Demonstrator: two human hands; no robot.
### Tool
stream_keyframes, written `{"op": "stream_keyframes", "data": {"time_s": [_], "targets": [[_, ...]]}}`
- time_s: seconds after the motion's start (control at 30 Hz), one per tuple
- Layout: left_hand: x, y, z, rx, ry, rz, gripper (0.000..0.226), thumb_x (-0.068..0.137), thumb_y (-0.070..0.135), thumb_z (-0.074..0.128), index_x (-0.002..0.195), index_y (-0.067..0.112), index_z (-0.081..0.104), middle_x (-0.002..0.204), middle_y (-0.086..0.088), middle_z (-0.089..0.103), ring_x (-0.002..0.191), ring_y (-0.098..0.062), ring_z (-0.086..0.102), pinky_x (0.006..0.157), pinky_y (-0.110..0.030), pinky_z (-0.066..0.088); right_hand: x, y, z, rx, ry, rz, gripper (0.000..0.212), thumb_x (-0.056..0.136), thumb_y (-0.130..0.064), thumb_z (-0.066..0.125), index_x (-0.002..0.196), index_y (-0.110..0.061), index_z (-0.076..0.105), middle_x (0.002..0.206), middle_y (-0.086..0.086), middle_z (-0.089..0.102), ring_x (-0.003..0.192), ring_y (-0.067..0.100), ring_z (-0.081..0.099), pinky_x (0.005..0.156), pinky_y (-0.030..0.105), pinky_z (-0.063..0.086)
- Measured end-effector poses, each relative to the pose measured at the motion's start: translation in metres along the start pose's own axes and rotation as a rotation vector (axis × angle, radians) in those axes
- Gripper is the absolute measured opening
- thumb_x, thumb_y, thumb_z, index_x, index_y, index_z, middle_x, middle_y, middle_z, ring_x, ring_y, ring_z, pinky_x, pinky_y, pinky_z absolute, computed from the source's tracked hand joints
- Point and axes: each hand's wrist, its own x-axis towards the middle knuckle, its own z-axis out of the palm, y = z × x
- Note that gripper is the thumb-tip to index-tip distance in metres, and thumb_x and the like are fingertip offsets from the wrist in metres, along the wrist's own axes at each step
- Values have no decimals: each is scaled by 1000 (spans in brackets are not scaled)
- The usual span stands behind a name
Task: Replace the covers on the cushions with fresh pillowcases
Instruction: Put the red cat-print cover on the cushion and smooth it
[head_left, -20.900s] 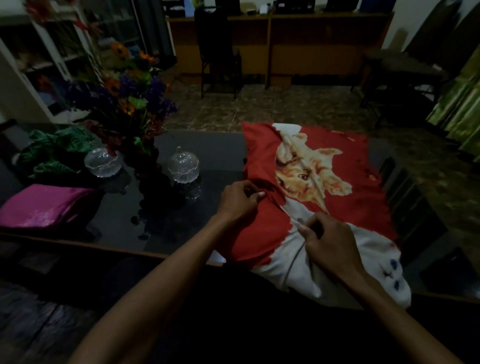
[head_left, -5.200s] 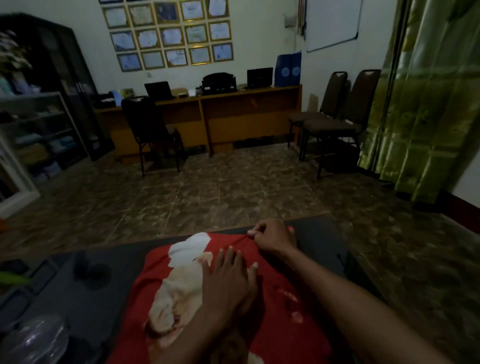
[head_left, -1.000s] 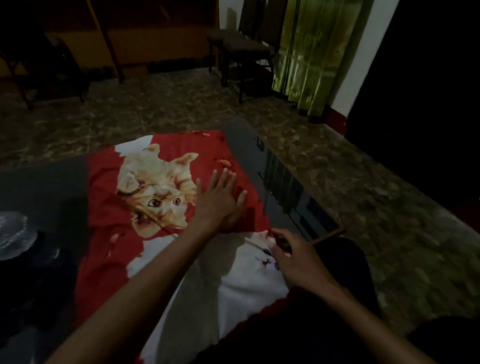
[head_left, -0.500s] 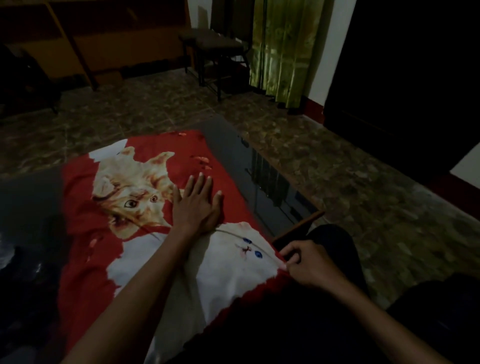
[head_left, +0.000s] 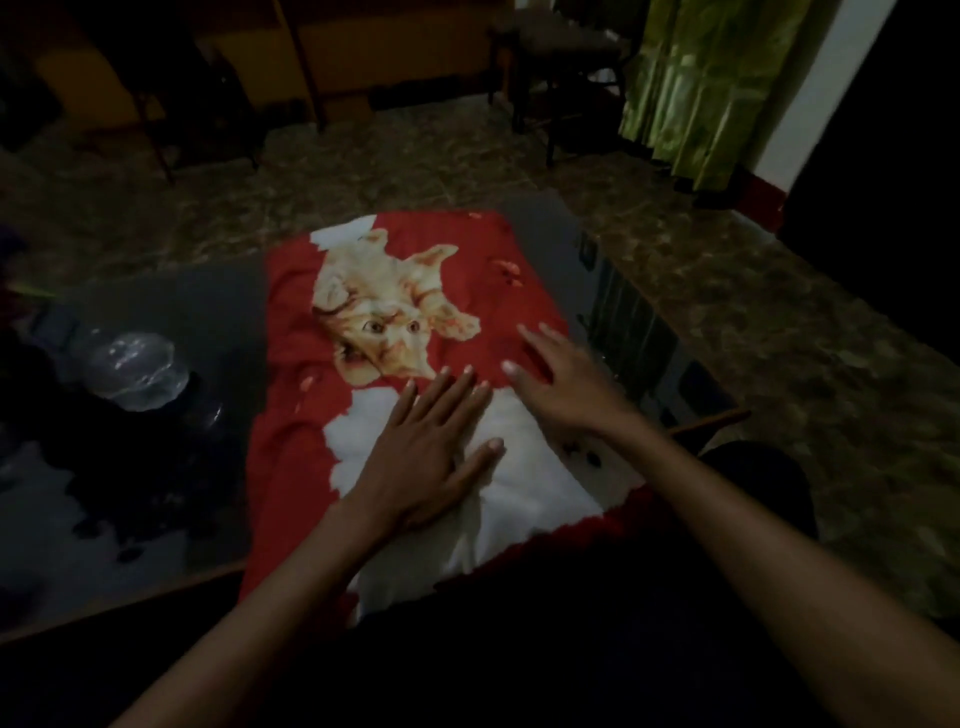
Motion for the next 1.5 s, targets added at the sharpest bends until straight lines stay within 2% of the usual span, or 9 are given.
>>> {"op": "stream_keyframes", "data": {"time_s": [0.1,0.27,0.4,0.53,0.73,0.9,1.03,1.23,1.5], "targets": [[-11,-1,11,60,115,-1,68,101,62,19,159,27,21,167,7,10,154,-10,-3,124,-48,7,17,6,14,-174,-137,-19,70,98,-71,32,159,-44,9,170,-7,0,156,28,1,125,54,6],[-33,25,18,38,226,347,46,96,47,58,137,27,59,149,1,50,145,-18,36,121,-46,23,23,17,-15,-191,-238,-79,68,100,-65,37,160,-39,20,169,-4,10,155,21,11,125,39,7],[-33,47,29,157,298,426,25,97,42,52,96,31,74,107,8,66,110,-14,61,98,-32,33,24,12,-22,-267,-288,-111,62,105,-58,32,160,-33,21,169,-1,10,156,17,9,125,37,6],[-38,49,33,225,406,486,27,97,34,53,77,23,67,80,4,58,80,-15,59,80,-30,36,21,9,-27,-285,-306,-117,58,108,-51,25,161,-27,20,169,-1,11,155,16,9,122,32,6],[-49,42,30,312,289,503,26,98,36,51,82,23,67,82,5,58,77,-16,58,78,-30,37,17,12,-23,-285,-311,-144,59,108,-51,25,161,-25,20,169,4,9,156,18,9,125,35,8],[-47,58,37,339,295,526,27,97,39,51,115,26,68,117,4,66,109,-14,57,89,-33,40,4,13,-5,-245,-192,-151,64,107,-55,26,162,-25,13,170,6,3,156,23,5,123,33,2],[-32,78,61,457,329,550,27,88,26,49,99,29,73,110,4,68,103,-18,54,82,-34,39,-3,17,2,-259,-195,-170,63,109,-50,23,163,-23,5,170,2,-4,156,15,-6,121,27,-7],[-12,101,78,616,185,627,41,77,27,35,74,34,76,101,11,71,100,-18,42,85,-32,33,-6,23,-13,-258,-270,-158,63,108,-53,22,163,-25,10,170,1,-1,156,16,-2,119,25,-3],[-25,84,69,289,177,585,36,86,33,41,96,28,74,106,6,70,101,-16,50,83,-32,33,-4,22,-17,-249,-285,-176,62,108,-54,22,162,-22,19,170,3,6,156,15,4,121,28,2]]}}
